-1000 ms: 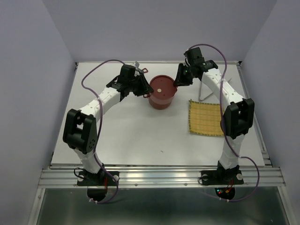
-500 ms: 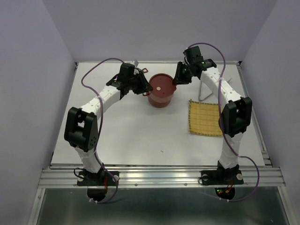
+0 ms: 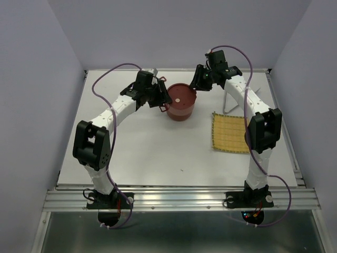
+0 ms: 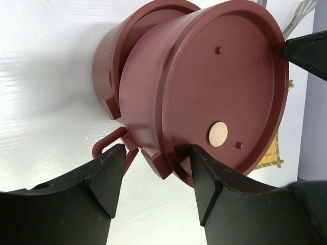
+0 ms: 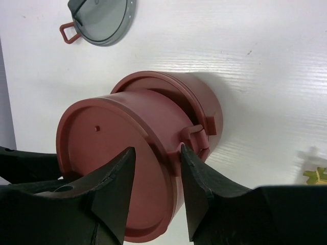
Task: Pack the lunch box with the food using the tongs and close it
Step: Place the packing box into the packing box.
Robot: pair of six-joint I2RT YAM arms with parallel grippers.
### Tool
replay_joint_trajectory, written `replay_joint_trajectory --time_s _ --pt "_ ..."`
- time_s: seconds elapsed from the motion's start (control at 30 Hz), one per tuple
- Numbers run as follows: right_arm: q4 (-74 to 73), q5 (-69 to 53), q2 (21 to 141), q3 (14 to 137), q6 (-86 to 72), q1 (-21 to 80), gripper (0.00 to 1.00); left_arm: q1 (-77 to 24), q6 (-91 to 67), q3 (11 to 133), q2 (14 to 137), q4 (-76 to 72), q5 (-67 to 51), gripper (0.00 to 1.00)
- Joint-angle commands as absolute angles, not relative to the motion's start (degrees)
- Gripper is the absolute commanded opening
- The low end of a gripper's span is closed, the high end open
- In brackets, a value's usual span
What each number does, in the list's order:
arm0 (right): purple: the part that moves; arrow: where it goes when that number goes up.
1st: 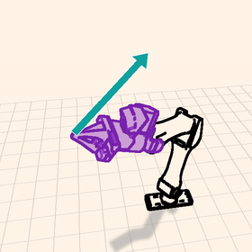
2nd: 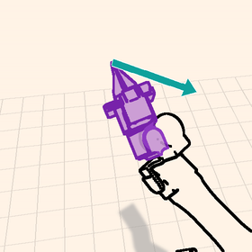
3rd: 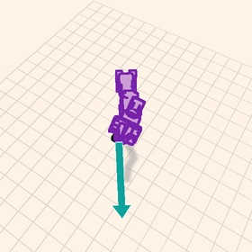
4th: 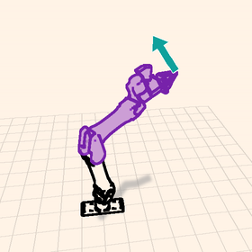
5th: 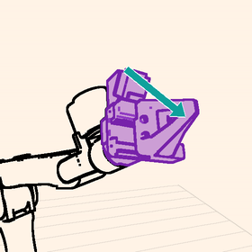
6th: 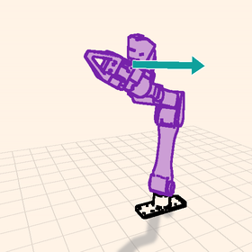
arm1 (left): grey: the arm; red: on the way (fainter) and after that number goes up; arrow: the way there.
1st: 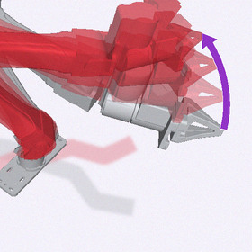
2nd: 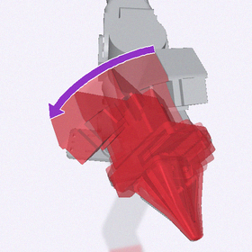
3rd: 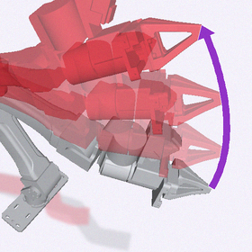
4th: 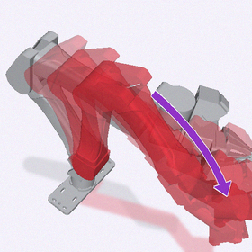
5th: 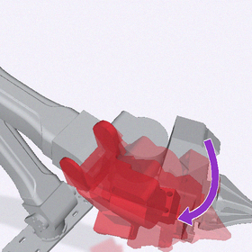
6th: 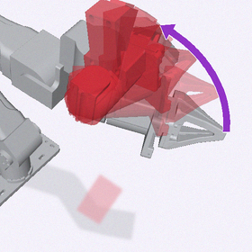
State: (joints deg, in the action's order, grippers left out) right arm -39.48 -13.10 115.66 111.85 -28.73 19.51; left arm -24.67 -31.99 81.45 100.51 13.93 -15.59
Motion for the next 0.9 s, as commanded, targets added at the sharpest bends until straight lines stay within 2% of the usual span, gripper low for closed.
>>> replay_joint_trajectory --time_s 0.0,0.17,0.27,0.33,0.43,0.47,0.87 --pt "-35.16 -15.91 116.37 115.05 -30.06 19.86 0.47 -24.79 -29.53 84.2 101.78 16.17 -14.06 0.64" --pt "-35.42 -15.82 117.07 114.7 -29.97 19.86 0.45 -24.0 -29.44 85.07 102.56 16.0 -14.24 0.63" --pt "-35.33 -16.0 117.6 115.13 -29.97 19.86 0.39 -23.47 -29.44 86.22 103.71 16.08 -14.5 0.61" --pt "-35.42 -16.08 117.77 115.49 -30.06 19.86 0.34 -23.12 -29.44 86.92 104.15 16.17 -14.85 0.54" --pt "-35.33 -15.82 117.51 115.93 -30.15 19.86 0.31 -22.76 -29.62 87.54 104.33 16.26 -14.85 0.35" --pt "-35.42 -15.39 117.34 115.93 -30.06 19.86 0.31 -22.68 -29.71 87.54 104.15 16.0 -15.11 0.32" --pt "-35.33 -12.66 116.55 115.05 -30.76 19.86 0.28 -22.5 -27.43 93.16 108.63 16.87 -19.59 0.32"
